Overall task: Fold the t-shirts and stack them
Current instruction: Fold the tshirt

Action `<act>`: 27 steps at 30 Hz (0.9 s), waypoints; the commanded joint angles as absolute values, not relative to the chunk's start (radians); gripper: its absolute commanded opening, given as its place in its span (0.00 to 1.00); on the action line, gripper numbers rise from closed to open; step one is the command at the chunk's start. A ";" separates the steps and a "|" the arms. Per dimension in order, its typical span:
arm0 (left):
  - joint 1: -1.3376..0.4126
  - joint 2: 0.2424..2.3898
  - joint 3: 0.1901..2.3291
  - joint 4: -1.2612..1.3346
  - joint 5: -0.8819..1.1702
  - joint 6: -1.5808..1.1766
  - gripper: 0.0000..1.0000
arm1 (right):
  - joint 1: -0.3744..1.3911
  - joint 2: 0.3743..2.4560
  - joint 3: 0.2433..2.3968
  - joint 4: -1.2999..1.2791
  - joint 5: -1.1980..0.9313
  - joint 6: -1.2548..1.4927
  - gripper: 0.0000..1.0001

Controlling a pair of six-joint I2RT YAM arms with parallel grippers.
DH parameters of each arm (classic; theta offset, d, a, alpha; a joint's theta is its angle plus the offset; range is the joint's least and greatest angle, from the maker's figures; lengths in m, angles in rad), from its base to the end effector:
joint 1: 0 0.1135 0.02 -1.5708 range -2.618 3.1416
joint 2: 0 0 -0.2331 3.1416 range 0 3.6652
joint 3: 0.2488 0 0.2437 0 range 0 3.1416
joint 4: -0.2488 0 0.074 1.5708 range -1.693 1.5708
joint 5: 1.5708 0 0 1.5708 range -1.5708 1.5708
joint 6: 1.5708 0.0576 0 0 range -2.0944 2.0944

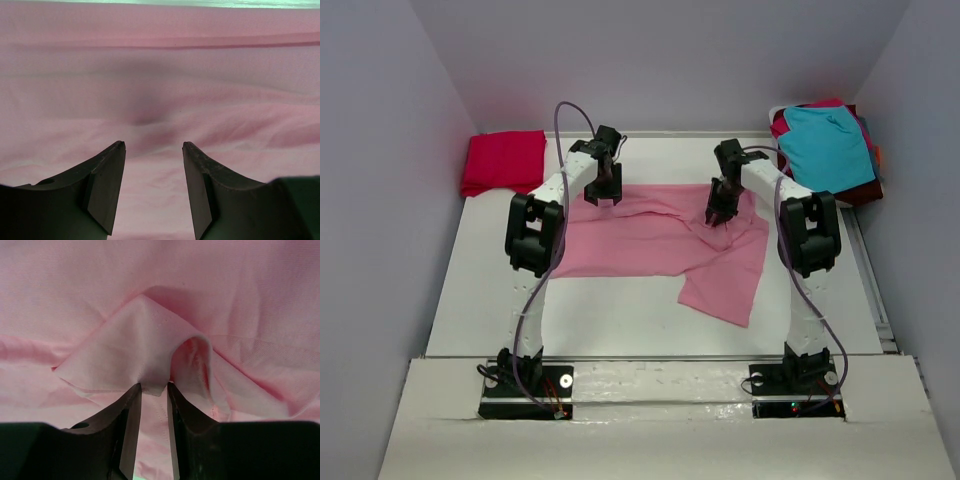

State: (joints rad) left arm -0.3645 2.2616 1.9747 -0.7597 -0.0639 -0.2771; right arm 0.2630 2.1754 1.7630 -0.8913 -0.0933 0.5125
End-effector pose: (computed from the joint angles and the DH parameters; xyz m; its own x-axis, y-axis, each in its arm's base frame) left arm 0.4478 -0.1669 0.1700 -0.8671 0.0387 -0.4965 0.0922 0.9922 -0.0838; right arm 0.4115 0.1164 0.1389 -0.9503 0.2498 -0.1860 0.2104 0.9553 0.2077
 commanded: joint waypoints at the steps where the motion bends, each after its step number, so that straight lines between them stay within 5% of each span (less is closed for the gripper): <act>1: -0.362 2.195 1.973 -0.769 -0.069 -0.265 0.61 | 0.267 2.154 1.792 -0.856 -0.120 0.520 0.32; 17: -0.362 2.201 1.976 -0.765 -0.066 -0.265 0.61 | 0.267 2.146 1.881 -0.913 -0.170 0.523 0.09; 27: -0.362 2.200 1.974 -0.767 -0.064 -0.265 0.61 | 0.267 2.120 1.905 -0.951 -0.209 0.525 0.07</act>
State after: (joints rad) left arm -0.3645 2.2616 1.9747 -0.7597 -0.0635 -0.2771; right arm 0.2630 2.1750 1.8549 -0.9184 -0.1734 0.5205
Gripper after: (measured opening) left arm 0.608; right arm 0.073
